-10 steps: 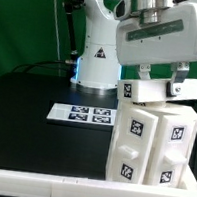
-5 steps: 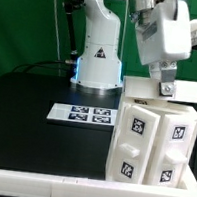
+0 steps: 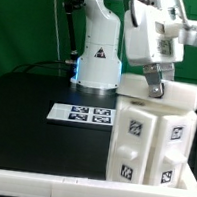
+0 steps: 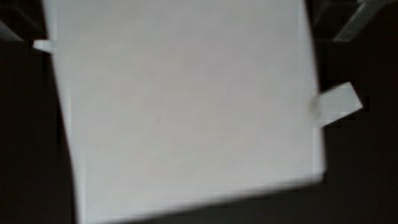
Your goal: Assemble cabinet
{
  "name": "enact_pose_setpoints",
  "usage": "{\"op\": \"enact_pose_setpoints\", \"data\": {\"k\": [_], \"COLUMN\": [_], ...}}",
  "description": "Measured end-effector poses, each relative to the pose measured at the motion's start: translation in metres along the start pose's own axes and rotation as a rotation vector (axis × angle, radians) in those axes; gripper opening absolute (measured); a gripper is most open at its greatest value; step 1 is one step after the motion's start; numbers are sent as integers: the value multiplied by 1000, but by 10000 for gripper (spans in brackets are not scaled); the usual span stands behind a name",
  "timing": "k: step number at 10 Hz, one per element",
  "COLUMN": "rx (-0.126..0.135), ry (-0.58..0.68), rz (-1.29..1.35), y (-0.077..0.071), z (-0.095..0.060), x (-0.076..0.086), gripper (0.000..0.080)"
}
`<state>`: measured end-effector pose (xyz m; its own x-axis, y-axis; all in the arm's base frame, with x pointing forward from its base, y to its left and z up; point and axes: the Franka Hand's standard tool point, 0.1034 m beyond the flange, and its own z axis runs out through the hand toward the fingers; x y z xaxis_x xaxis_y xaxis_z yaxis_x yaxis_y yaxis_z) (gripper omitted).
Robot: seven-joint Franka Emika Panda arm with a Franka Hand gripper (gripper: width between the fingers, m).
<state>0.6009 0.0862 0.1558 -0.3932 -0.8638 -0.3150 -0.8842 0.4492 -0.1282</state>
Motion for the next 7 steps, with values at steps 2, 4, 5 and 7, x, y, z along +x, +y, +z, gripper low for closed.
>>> {"op": "enact_pose_setpoints", "data": {"k": [2,4,5,7], "rx": [0,15,22,34], "ry": [-3,-25,-41,-55], "rz": [-42,-79,-89,-124], "y": [2,2,2,-1], "z": [-2,-17,-23,-30], "x": [-4,-8,-8,-11], "gripper": [741,796,796,797]}}
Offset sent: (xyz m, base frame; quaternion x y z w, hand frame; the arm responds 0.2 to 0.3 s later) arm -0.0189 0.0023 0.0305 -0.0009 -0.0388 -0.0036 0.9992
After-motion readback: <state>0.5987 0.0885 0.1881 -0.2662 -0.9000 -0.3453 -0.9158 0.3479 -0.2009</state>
